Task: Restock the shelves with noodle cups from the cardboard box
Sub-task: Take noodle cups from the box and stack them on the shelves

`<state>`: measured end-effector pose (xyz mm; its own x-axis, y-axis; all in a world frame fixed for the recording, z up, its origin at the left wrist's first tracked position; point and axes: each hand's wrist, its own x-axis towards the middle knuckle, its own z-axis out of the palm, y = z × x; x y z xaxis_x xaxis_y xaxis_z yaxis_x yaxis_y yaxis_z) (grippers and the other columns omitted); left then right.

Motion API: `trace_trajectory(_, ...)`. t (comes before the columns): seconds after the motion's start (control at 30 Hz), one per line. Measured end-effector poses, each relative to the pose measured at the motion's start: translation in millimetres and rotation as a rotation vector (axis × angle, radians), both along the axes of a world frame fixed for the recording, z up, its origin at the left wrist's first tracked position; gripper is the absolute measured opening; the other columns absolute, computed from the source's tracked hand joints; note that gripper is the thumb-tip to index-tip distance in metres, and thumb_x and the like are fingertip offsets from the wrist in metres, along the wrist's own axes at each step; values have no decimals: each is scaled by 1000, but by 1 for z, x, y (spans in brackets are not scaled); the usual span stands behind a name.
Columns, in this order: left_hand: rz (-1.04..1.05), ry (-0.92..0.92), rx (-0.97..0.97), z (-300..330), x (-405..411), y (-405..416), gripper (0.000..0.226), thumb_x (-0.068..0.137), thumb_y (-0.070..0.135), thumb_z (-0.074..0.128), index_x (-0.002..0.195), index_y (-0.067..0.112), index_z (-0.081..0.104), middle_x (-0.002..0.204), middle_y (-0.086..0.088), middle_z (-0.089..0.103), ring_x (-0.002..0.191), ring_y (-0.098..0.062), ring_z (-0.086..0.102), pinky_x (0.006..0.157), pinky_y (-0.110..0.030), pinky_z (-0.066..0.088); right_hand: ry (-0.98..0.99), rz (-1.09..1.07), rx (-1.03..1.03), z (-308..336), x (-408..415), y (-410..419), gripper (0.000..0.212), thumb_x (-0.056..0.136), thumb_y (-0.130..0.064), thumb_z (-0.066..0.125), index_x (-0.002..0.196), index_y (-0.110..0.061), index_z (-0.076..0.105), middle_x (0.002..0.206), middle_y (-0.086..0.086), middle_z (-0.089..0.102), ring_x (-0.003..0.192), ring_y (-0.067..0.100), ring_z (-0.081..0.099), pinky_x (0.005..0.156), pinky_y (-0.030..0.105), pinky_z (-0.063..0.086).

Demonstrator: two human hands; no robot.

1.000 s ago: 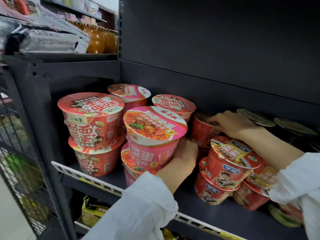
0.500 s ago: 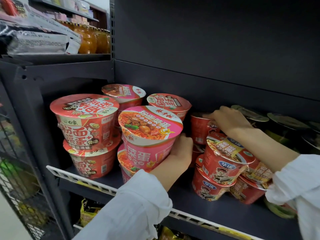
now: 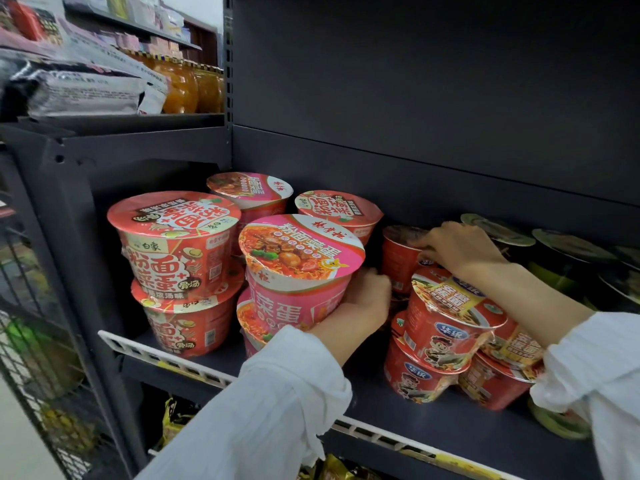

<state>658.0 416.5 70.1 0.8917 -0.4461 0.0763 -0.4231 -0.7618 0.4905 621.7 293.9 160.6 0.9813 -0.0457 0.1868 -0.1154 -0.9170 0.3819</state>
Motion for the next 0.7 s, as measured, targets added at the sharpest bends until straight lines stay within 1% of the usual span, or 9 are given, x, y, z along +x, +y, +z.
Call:
trace_trajectory(0.07,33,-32,-25,0,-3,1,38,95,13,40,131,5,50,137,-13,47,126,-32,42,98,-33,33,-32,-14,-25,-2,-1,-1,39,99,-35,42,137,-39,44,117,10,59,109,28,58,84,35,47)
trace_trajectory(0.1,35,-4,-32,-2,-6,1,37,95,12,41,130,4,51,136,-15,49,125,-34,44,99,-35,35,-46,-18,-21,-3,0,-2,38,99,-35,41,137,-39,43,114,10,58,107,28,59,82,35,47)
trace_trajectory(0.2,47,79,-13,-10,-4,1,35,95,13,41,124,6,59,129,-16,57,118,-35,54,94,-35,42,-70,-12,-1,-7,1,-3,37,99,-33,41,135,-39,46,113,8,60,106,27,59,79,34,47)
trace_trajectory(0.27,89,127,-77,-8,-1,2,43,94,16,37,135,12,48,138,-15,49,125,-34,47,104,-38,37,-78,-6,-22,-9,3,-5,36,98,-32,43,133,-36,49,115,5,62,107,25,59,77,33,47)
trace_trajectory(0.33,82,92,-83,-7,0,0,46,93,17,35,139,14,41,141,-13,44,128,-34,42,109,-41,32,-87,-9,-41,-10,5,-6,35,97,-33,45,131,-31,52,119,3,62,109,24,59,77,33,48)
trace_trajectory(0.43,14,118,-34,0,-2,-3,36,94,6,37,127,3,54,128,-19,55,117,-35,53,101,-40,43,-116,-17,-63,-7,5,-9,35,97,-34,46,131,-26,54,122,3,61,109,23,58,80,35,49)
trace_trajectory(0.53,-15,176,-34,4,-1,-3,32,92,5,46,122,6,57,124,-17,58,112,-34,56,95,-39,47,-122,5,-94,-3,1,-11,36,98,-30,45,134,-31,51,122,1,61,110,23,58,81,35,50)
trace_trajectory(0.6,-35,145,-12,6,-2,-5,32,93,7,47,124,6,55,126,-17,56,115,-33,55,97,-38,46,-106,16,-86,-1,-1,-9,36,98,-30,44,133,-32,51,122,1,61,111,23,58,81,34,50)
trace_trajectory(0.7,9,4,-24,7,-5,-2,37,95,5,40,130,3,51,134,-17,49,124,-31,47,101,-36,39,-87,34,-76,0,-1,-6,36,98,-31,45,133,-34,51,122,2,61,111,24,58,81,35,49)
